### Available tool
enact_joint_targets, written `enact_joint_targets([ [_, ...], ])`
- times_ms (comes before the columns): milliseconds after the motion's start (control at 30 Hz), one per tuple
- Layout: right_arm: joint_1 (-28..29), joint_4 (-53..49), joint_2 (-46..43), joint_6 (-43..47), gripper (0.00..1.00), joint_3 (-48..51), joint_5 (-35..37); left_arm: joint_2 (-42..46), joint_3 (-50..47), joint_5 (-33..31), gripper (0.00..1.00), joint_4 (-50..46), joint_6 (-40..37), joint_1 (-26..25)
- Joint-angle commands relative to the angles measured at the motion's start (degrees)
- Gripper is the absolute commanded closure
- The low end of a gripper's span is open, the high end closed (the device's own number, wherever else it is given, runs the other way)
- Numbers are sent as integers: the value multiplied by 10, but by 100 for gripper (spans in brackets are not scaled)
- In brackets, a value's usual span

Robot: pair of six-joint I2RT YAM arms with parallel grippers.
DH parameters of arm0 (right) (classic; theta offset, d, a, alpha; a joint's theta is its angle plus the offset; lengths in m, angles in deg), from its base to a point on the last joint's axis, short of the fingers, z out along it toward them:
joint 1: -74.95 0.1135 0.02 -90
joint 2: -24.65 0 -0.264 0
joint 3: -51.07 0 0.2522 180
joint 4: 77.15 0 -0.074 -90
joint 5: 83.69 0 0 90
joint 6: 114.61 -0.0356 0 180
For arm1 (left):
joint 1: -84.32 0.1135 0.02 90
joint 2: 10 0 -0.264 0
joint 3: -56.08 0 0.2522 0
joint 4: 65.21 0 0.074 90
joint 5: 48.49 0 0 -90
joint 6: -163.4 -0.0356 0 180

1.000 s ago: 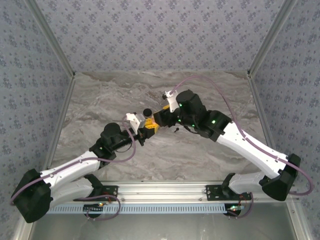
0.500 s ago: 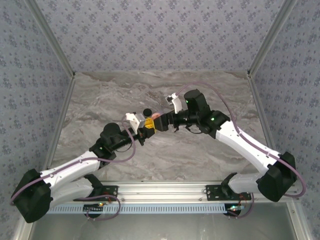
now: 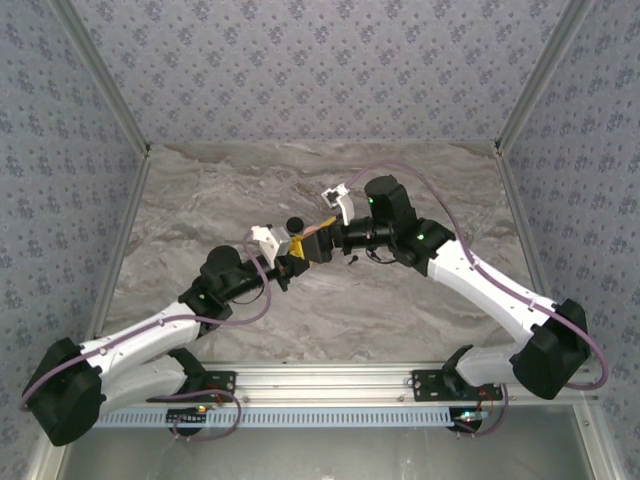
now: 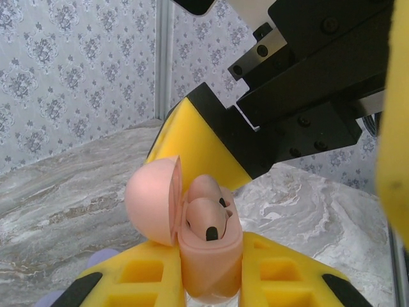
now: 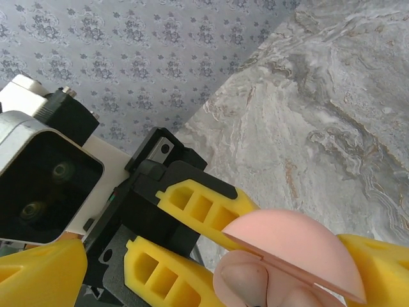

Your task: Insert wireless bluetooth earbuds into charging case

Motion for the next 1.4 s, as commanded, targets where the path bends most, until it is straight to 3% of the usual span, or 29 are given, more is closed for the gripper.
enact_joint_targets([
  [0,1,27,-36,1,0,-3,-24,11,20,7,100,6,5,-4],
  [267,1,32,-66,0,0,26,-21,14,16,2,100,2,3,-4],
  [467,0,-11,-65,17,0,18,27,15,19,1,100,-2,3,-4],
  [600,-1,-62,-81,43,0,-3,118,16,23,0,100,-21,6,-4],
  [800,-35,-57,-169,26,0,60,286,24,17,-25,100,-92,42,-4],
  [967,-115,61,-273,-51,0,190,248,20,-5,-77,100,-117,103,13],
  [1133,-185,134,-331,-128,0,283,216,-42,6,-18,100,-106,181,75],
  [1367,-212,127,-337,-160,0,314,188,-181,100,19,100,-186,205,82],
])
